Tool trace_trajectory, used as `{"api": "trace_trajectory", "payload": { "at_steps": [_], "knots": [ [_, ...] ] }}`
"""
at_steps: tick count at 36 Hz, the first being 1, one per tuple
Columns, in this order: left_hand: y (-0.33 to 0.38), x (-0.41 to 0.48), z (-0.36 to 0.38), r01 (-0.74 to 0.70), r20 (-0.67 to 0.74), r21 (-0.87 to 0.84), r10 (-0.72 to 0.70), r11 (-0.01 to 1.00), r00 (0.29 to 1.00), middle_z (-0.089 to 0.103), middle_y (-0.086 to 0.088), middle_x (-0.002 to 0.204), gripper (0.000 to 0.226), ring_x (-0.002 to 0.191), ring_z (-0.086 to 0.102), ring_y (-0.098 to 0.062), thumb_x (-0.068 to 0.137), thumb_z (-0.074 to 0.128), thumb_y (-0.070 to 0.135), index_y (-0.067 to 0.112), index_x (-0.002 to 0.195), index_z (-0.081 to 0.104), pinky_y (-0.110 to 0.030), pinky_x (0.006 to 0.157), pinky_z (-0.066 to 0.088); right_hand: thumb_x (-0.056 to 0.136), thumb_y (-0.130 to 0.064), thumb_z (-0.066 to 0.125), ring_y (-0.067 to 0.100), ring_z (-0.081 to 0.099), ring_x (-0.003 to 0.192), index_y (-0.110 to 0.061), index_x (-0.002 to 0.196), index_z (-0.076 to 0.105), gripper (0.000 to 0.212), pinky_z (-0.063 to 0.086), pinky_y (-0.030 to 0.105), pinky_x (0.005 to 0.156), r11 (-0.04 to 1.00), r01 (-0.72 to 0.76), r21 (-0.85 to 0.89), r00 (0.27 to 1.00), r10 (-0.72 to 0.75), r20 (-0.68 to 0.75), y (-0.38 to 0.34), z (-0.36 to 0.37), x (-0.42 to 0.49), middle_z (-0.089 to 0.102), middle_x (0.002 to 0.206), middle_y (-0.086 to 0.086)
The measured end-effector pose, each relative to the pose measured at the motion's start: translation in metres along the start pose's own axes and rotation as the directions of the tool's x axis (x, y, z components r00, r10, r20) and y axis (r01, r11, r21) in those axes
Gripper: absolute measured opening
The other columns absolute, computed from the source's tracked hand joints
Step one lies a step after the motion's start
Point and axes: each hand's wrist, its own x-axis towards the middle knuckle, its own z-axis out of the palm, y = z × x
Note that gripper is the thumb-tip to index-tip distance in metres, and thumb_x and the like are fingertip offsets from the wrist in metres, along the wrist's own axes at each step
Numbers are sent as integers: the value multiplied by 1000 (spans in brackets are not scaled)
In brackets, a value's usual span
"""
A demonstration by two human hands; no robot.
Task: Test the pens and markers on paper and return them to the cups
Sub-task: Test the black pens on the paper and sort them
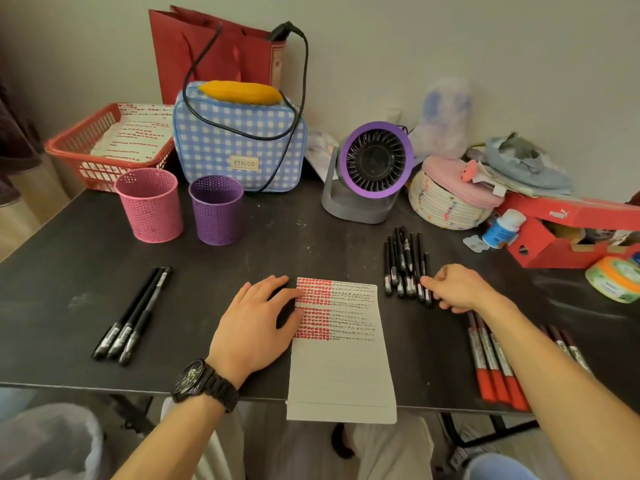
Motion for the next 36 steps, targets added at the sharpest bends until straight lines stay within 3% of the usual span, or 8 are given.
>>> {"api": "trace_trajectory", "payload": {
  "at_steps": [12,16,20,24,29,31,33,36],
  "knots": [
    [2,1,-1,12,18,25,-12,1000,1000,31,17,160,50,151,21,-8,98,36,62,47,145,42,-34,120,4,89,-34,65,23,75,64,-7,87,69,27,65,36,63,998,-34,-51,999,32,-35,-1,3,9,73,78,10],
    [2,0,-3,18,29,34,-19,999,999,31,17,161,51,151,21,-8,98,34,63,47,146,41,-33,119,3,86,-19,65,22,75,57,-3,87,70,17,65,40,68,996,-69,58,997,71,-42,2,2,17,74,77,13],
    [3,0,-3,23,37,37,-24,999,999,30,17,161,51,151,21,-7,99,34,63,46,146,41,-33,120,3,91,-9,66,29,74,74,5,87,66,15,64,46,76,937,-102,333,993,117,-26,9,-2,20,72,84,21],
    [3,-1,-3,28,29,29,-29,999,999,32,17,160,53,150,23,-7,98,31,65,46,145,42,-33,119,5,98,-6,61,21,66,82,-2,92,64,8,60,28,55,773,-46,632,996,85,-32,5,-6,-3,65,94,18],
    [5,0,-7,43,40,4,-43,999,998,35,18,159,53,149,26,-6,98,33,65,46,147,38,-32,120,5,98,-7,58,14,72,67,-8,99,68,11,56,27,59,426,54,903,997,-75,-24,-15,7,-70,75,78,6],
    [8,-4,-9,45,11,-35,-45,998,999,42,17,154,50,144,34,-6,98,37,62,46,145,39,-34,122,17,96,-3,59,18,71,69,-10,94,68,11,59,30,61,300,72,951,991,-131,-34,-20,22,-103,72,82,11],
    [11,-14,-11,35,-74,-104,-42,994,996,49,22,143,48,133,43,-1,96,33,65,47,139,44,-31,112,38,86,-2,66,20,72,67,-16,83,72,16,60,32,61,169,79,982,980,-194,-45,-22,41,-135,72,80,12],
    [25,-35,-14,-1,-202,-219,-45,976,978,51,36,124,41,119,46,10,98,28,68,49,127,50,-17,93,43,69,-17,74,26,71,70,-18,80,74,11,60,34,64,89,78,993,953,-299,-48,-23,64,-174,70,79,14]
  ]
}}
